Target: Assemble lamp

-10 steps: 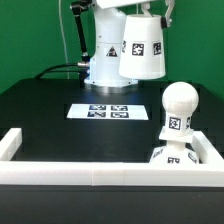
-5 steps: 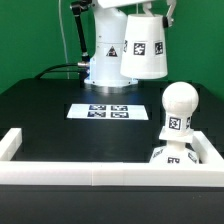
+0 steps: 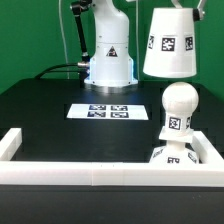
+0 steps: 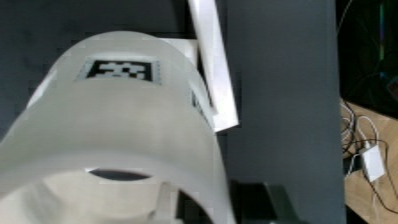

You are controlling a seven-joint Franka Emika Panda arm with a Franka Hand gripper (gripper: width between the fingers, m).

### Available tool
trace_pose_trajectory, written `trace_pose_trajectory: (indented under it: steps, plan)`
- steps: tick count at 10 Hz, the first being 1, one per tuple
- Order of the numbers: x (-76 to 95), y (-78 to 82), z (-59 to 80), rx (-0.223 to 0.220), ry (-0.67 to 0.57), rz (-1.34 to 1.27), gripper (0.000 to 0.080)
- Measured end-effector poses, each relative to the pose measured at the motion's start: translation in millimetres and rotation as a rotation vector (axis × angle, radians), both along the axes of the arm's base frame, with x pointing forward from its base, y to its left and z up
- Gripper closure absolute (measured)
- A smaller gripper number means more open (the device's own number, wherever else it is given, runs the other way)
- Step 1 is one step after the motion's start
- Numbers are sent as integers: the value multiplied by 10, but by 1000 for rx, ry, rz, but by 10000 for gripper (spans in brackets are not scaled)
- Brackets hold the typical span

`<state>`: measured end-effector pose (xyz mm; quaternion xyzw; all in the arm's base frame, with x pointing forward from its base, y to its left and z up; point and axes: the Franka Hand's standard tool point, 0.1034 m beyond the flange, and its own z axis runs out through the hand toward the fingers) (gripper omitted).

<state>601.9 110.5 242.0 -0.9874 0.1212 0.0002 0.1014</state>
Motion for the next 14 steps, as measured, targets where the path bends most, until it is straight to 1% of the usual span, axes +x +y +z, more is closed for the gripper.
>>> trace_pose_trajectory:
  steps: [1, 3, 5, 6, 8, 9, 11, 14]
  plan:
    - [28, 55, -58, -3, -4, 1, 755]
    - [42, 130, -246, -11, -1, 7, 755]
    - [57, 102, -390, -13, -2, 32, 755]
    - [52, 82, -436, -15, 0, 51, 755]
    - [62, 76, -614, -27, -19, 65, 755]
    - [47, 97, -695, -33, -31, 65, 755]
    - [26, 179, -796, -45, -28, 77, 755]
    - [30, 171, -865, -49, -36, 83, 755]
